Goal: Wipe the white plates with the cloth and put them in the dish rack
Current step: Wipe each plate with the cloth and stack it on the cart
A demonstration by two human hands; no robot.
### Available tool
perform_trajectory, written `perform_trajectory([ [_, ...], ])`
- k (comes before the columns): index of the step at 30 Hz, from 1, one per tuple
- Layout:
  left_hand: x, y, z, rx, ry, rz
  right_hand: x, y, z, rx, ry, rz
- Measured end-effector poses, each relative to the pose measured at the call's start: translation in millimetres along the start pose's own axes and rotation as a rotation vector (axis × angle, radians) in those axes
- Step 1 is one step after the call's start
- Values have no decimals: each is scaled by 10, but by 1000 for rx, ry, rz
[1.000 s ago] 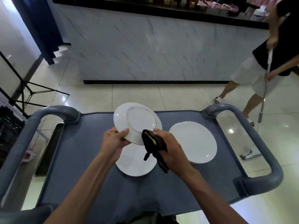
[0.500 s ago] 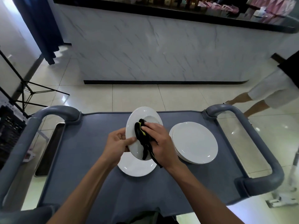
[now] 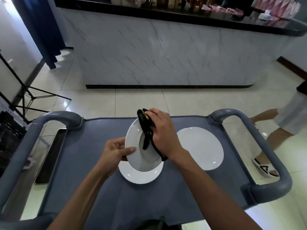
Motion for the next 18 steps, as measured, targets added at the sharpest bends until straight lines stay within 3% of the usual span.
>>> perform_trajectory([
  [18,-246,19,-372,-77,-303,103,-494,20,-118,-110,224,266],
])
Point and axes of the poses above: each hand's wrist, its own y-axis towards the middle knuckle, its own z-axis out of the palm, x = y × z, the point moved 10 cm from there along y, towards the middle knuckle, and after that the axes turned 15 degrees about -z, right-handed, at the moved point
